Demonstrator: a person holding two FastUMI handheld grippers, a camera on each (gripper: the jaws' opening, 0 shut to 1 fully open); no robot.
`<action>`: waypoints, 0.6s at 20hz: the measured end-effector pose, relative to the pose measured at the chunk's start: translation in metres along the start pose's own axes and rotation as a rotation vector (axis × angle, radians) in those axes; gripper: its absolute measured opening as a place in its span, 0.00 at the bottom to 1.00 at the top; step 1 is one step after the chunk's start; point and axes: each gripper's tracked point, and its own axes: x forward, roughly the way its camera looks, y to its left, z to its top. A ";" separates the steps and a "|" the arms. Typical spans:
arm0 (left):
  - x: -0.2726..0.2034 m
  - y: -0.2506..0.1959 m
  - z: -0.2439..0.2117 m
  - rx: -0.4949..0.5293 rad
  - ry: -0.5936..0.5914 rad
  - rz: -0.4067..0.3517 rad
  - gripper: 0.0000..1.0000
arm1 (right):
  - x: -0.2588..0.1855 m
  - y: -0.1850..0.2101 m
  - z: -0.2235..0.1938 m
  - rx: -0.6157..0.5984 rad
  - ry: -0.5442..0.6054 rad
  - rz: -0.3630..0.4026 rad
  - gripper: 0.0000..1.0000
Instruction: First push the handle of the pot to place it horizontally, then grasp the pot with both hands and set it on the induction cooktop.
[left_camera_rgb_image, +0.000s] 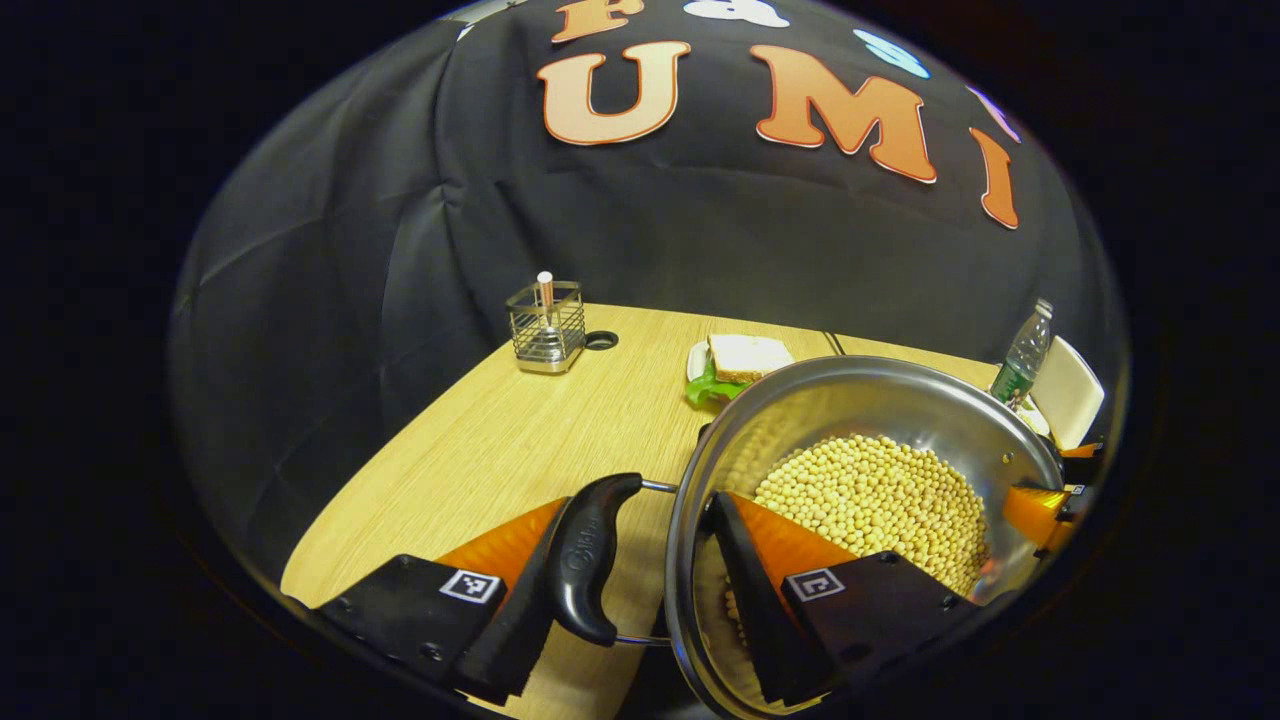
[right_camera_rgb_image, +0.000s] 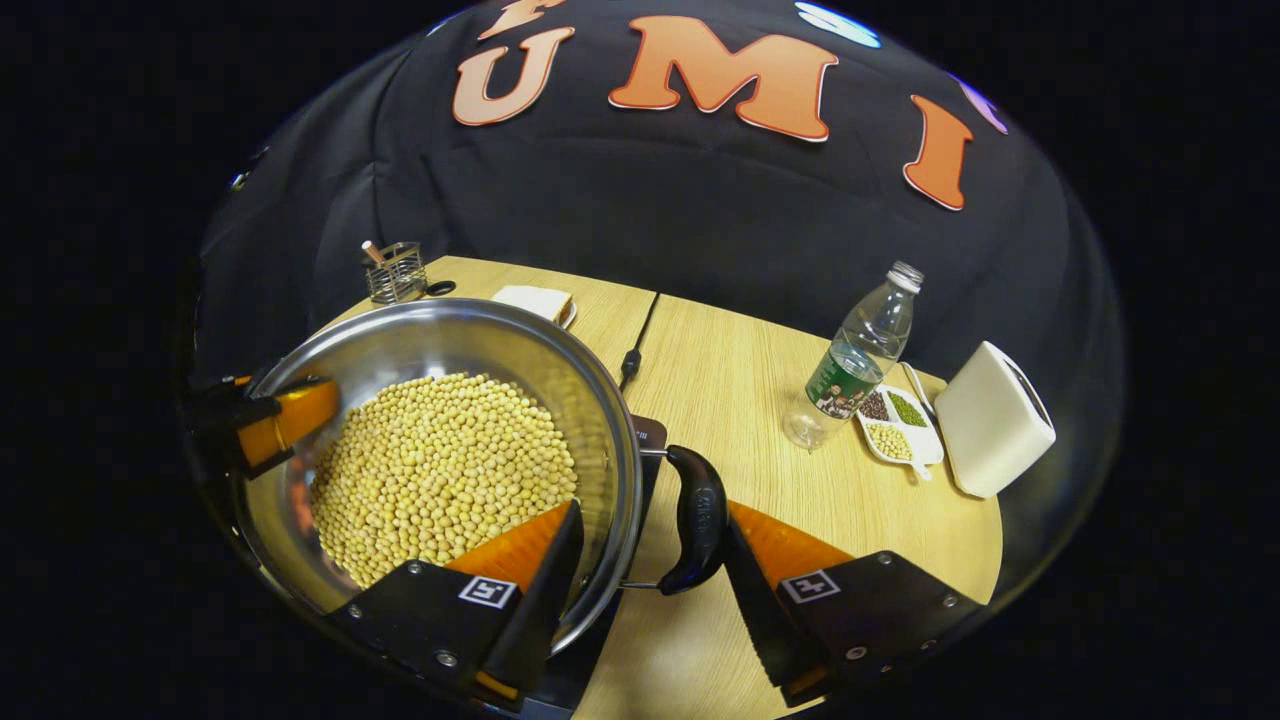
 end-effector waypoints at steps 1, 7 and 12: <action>-0.011 -0.002 0.014 0.010 -0.032 0.009 0.89 | -0.003 -0.002 0.004 0.007 -0.011 0.010 0.82; -0.072 -0.005 0.078 0.026 -0.247 0.056 0.89 | -0.061 -0.038 0.050 0.050 -0.188 0.015 0.87; -0.144 -0.032 0.142 -0.004 -0.427 -0.002 0.95 | -0.146 -0.092 0.073 0.029 -0.364 0.016 0.90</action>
